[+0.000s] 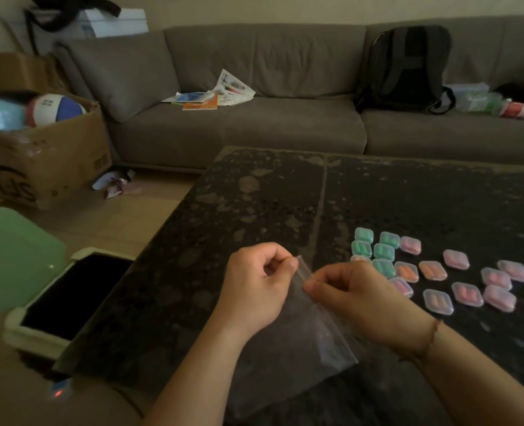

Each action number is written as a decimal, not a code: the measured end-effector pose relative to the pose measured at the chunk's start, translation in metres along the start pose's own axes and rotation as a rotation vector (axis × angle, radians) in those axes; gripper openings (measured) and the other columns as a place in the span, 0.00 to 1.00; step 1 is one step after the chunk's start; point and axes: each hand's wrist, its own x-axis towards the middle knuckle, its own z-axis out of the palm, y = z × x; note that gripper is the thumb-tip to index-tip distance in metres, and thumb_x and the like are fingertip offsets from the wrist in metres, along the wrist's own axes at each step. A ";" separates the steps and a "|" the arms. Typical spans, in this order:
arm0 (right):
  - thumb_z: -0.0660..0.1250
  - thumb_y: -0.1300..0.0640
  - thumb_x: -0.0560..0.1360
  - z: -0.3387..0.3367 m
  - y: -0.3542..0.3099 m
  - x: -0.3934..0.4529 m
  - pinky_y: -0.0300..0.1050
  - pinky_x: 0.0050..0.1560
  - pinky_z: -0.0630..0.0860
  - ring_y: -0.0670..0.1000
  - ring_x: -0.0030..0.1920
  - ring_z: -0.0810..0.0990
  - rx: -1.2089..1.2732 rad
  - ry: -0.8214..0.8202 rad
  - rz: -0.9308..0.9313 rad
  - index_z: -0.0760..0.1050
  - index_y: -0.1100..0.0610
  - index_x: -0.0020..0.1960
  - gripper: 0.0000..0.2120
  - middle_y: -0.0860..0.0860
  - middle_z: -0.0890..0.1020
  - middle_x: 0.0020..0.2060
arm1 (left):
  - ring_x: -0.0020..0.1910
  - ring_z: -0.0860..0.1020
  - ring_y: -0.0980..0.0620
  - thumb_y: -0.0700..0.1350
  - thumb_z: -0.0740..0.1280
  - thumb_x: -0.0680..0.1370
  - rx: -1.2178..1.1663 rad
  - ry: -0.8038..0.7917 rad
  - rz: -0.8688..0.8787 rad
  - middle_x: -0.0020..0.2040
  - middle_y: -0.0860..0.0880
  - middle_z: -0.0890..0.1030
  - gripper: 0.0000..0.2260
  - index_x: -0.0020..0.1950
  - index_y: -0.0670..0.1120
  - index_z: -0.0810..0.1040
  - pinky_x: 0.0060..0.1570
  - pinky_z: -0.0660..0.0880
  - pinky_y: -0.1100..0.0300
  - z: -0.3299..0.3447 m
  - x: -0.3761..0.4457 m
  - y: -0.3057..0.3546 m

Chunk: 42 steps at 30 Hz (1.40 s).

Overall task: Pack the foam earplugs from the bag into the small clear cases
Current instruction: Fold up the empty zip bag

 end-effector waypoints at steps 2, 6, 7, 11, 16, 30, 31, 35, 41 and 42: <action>0.65 0.50 0.78 -0.001 -0.001 0.000 0.50 0.47 0.82 0.49 0.43 0.84 -0.002 -0.029 0.003 0.82 0.52 0.46 0.09 0.50 0.85 0.41 | 0.35 0.80 0.57 0.43 0.70 0.79 0.027 0.035 0.001 0.33 0.55 0.81 0.09 0.40 0.48 0.83 0.36 0.77 0.64 -0.003 0.000 -0.002; 0.65 0.51 0.78 0.000 -0.003 -0.001 0.39 0.44 0.81 0.44 0.43 0.84 0.011 -0.140 0.011 0.82 0.51 0.47 0.08 0.46 0.85 0.42 | 0.34 0.79 0.62 0.42 0.69 0.79 -0.016 0.124 -0.068 0.31 0.56 0.79 0.11 0.38 0.51 0.81 0.35 0.73 0.71 -0.014 0.002 -0.006; 0.65 0.51 0.78 0.001 -0.005 -0.002 0.37 0.42 0.79 0.43 0.42 0.84 0.010 -0.153 -0.001 0.82 0.51 0.46 0.07 0.46 0.85 0.41 | 0.34 0.78 0.63 0.42 0.69 0.80 -0.033 0.144 -0.099 0.31 0.57 0.79 0.11 0.38 0.52 0.81 0.35 0.72 0.72 -0.017 0.002 -0.008; 0.65 0.51 0.78 0.008 -0.008 -0.003 0.41 0.44 0.79 0.48 0.39 0.83 -0.034 -0.203 -0.044 0.81 0.51 0.47 0.08 0.49 0.86 0.39 | 0.33 0.77 0.64 0.43 0.69 0.80 -0.022 0.202 -0.182 0.30 0.56 0.78 0.11 0.38 0.51 0.81 0.34 0.72 0.72 -0.034 0.001 -0.019; 0.67 0.54 0.78 0.011 -0.005 -0.011 0.37 0.44 0.77 0.47 0.40 0.83 -0.051 -0.323 -0.061 0.80 0.51 0.42 0.06 0.50 0.85 0.38 | 0.49 0.81 0.54 0.46 0.66 0.82 -0.195 0.450 -0.449 0.49 0.51 0.83 0.06 0.49 0.53 0.82 0.51 0.77 0.56 -0.068 0.004 -0.031; 0.70 0.46 0.71 0.073 -0.012 -0.007 0.41 0.49 0.80 0.45 0.49 0.84 0.242 -0.114 -0.056 0.81 0.51 0.52 0.13 0.46 0.86 0.47 | 0.29 0.81 0.55 0.54 0.64 0.82 -0.584 0.377 -0.586 0.37 0.49 0.85 0.10 0.56 0.49 0.79 0.29 0.76 0.64 -0.050 -0.032 -0.017; 0.70 0.53 0.73 0.075 -0.012 -0.004 0.43 0.48 0.81 0.47 0.46 0.85 0.270 -0.022 -0.018 0.82 0.55 0.49 0.07 0.49 0.86 0.44 | 0.31 0.83 0.54 0.55 0.66 0.81 -0.619 0.313 -0.601 0.40 0.48 0.86 0.11 0.58 0.51 0.78 0.30 0.77 0.63 -0.051 -0.033 -0.016; 0.67 0.59 0.76 0.065 -0.011 0.004 0.45 0.40 0.80 0.52 0.40 0.86 0.457 0.165 0.126 0.80 0.59 0.50 0.06 0.57 0.86 0.41 | 0.39 0.86 0.52 0.45 0.72 0.78 -0.574 0.085 -0.544 0.45 0.47 0.87 0.21 0.68 0.56 0.71 0.40 0.80 0.57 -0.064 -0.037 -0.018; 0.66 0.59 0.75 0.066 -0.015 0.004 0.45 0.38 0.83 0.54 0.41 0.86 0.482 0.231 0.038 0.62 0.43 0.72 0.29 0.55 0.87 0.41 | 0.38 0.85 0.55 0.39 0.70 0.80 -0.507 0.270 -0.405 0.43 0.48 0.87 0.22 0.68 0.59 0.70 0.40 0.79 0.64 -0.077 -0.039 -0.027; 0.66 0.61 0.75 0.067 -0.016 0.002 0.41 0.36 0.82 0.52 0.40 0.86 0.407 0.246 0.001 0.59 0.40 0.72 0.32 0.54 0.87 0.40 | 0.38 0.85 0.55 0.42 0.69 0.80 -0.507 0.258 -0.419 0.43 0.49 0.87 0.20 0.69 0.59 0.72 0.40 0.79 0.64 -0.079 -0.039 -0.028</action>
